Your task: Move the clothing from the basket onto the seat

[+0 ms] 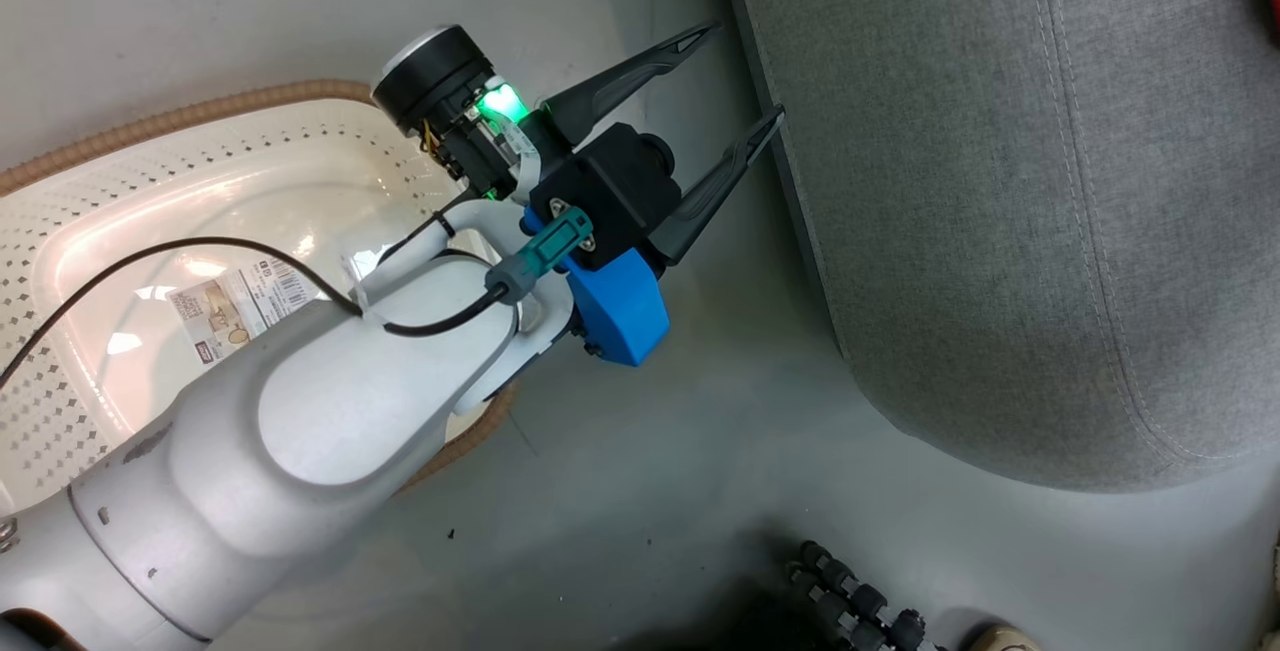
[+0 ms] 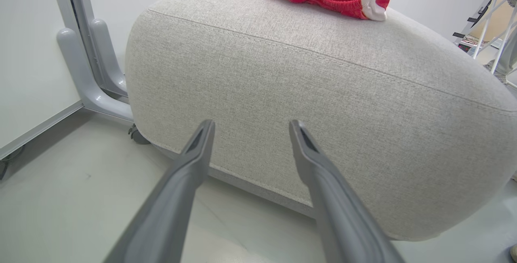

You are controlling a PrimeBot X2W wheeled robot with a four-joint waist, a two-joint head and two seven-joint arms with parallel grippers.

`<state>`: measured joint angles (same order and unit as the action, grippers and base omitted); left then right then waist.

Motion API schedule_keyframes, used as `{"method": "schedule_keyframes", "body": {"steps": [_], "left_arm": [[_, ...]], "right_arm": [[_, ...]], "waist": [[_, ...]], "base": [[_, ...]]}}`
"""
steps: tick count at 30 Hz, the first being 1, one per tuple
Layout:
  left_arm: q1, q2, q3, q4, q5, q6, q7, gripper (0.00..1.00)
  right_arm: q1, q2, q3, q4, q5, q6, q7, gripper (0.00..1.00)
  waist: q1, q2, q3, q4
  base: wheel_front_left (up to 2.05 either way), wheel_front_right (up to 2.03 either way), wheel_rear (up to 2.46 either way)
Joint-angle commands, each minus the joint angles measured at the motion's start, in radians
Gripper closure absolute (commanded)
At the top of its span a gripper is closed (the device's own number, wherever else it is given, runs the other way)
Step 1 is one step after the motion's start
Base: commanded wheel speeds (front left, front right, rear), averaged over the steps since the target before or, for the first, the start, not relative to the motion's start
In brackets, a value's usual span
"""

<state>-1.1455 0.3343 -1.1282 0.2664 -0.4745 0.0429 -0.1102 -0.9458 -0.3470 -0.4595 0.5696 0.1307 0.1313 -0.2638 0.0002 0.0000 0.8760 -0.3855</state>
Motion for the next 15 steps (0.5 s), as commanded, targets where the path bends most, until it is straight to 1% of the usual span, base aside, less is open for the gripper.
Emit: {"method": "schedule_keyframes", "body": {"steps": [1, 2, 3, 4, 5, 8, 12, 15], "left_arm": [[-0.010, 0.006, 0.000, -0.001, -0.001, 0.006, -0.002, 0.00], [-0.008, 0.005, 0.000, 0.001, -0.003, 0.007, -0.004, 0.00], [-0.006, 0.005, -0.001, 0.002, -0.004, 0.008, -0.007, 0.00], [-0.002, 0.004, 0.000, 0.004, -0.006, 0.009, -0.009, 0.00], [0.001, 0.004, 0.000, 0.005, -0.006, 0.008, -0.014, 0.00], [0.010, -0.001, 0.000, 0.013, -0.010, 0.011, -0.028, 0.00], [0.038, -0.014, 0.003, 0.036, -0.027, 0.016, -0.062, 0.00], [0.064, -0.028, 0.006, 0.056, -0.042, 0.016, -0.090, 0.00]], "right_arm": [[0.019, 0.004, 0.004, 0.002, -0.004, -0.001, -0.001, 1.00], [0.026, 0.006, 0.004, -0.003, -0.008, -0.001, -0.001, 0.91], [0.034, 0.009, 0.005, -0.008, -0.010, -0.001, -0.001, 0.56], [0.043, 0.011, 0.009, -0.015, -0.013, -0.001, -0.001, 0.29], [0.052, 0.010, 0.013, -0.026, -0.018, -0.001, -0.001, 0.00], [0.093, 0.014, 0.024, -0.065, -0.026, -0.001, -0.001, 0.00], [0.174, 0.036, 0.047, -0.125, -0.029, -0.001, -0.001, 0.00], [0.237, 0.039, 0.074, -0.158, -0.036, -0.001, -0.001, 0.00]], "waist": [[-0.0002, 0.0000, -0.004, 0.000], [-0.0002, 0.0000, -0.008, 0.001], [-0.0002, 0.0000, -0.013, 0.002], [-0.0002, 0.0000, -0.019, 0.002], [-0.0002, 0.0000, -0.025, 0.003], [-0.0002, 0.0000, -0.051, 0.006], [-0.0002, 0.0000, -0.124, 0.004], [-0.0002, 0.0000, -0.183, 0.012]], "base": [[0.00, 0.00, 0.00], [0.00, 0.00, 0.00], [0.00, 0.00, 0.00], [0.00, 0.00, 0.00], [0.00, 0.00, 0.00], [0.00, 0.00, 0.00], [0.00, 0.00, 0.00], [0.00, 0.00, 0.00]]}}
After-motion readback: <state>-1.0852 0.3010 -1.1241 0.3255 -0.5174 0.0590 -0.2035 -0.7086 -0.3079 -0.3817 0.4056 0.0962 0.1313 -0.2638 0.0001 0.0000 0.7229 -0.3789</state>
